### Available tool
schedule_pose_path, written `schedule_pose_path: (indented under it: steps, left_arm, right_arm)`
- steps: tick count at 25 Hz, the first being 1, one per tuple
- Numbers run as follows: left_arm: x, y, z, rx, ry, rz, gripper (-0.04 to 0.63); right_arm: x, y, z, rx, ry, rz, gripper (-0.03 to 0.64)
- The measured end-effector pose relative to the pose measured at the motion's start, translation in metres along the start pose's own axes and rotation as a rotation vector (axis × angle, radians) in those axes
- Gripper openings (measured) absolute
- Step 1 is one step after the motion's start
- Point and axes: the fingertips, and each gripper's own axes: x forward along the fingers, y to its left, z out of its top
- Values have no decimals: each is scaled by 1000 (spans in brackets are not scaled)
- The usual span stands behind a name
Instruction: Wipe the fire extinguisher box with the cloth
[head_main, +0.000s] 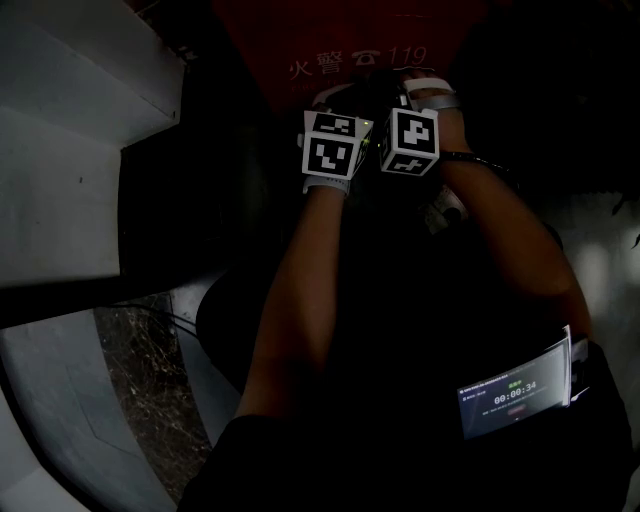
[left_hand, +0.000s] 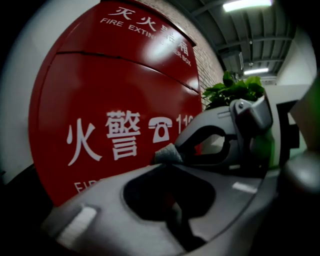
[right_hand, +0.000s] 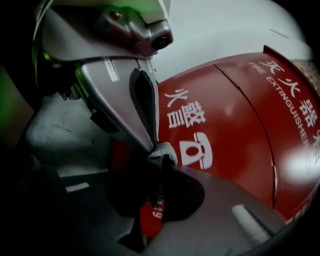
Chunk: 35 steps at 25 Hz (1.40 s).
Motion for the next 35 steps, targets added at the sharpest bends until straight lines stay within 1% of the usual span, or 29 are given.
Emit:
schedule_pose_path:
  steps: [5,11,13,15,21,27,31,33,35]
  left_arm:
    - [14,-32,4,38,9,-52,3]
    - [25,-62,12,35,-16,-32,3]
    - [26,-66,15,48,-26,-33,3]
    - [25,-67,16,53,-35,-33,3]
    - [20,-52,12,-12,-35,-9,3]
    - [4,-34,4,-47,-34,37,3]
    - [-9,-23,-2,-45,-24,60,3]
    - [-17,-17,-4,-39,-27,65,3]
    - [-25,-12,-5,-29,-34,65,3]
  right_arm:
    - [-7,-1,-39,2,69,9,32]
    - [-11,2,-70,9,126,21,34]
    - [-11,2,-78,9,141,24,34]
    - [-13,3,-86,8,155,26,32]
    - [-17,2,-105,-5,196,32,34]
    - [-23,0,-126,-25,239,29,32]
    - [-25,-2,-121,27,241,32,34]
    - [-26,-4,-102,37,204,31,34]
    - [-26,0,-73,31,146,33,34]
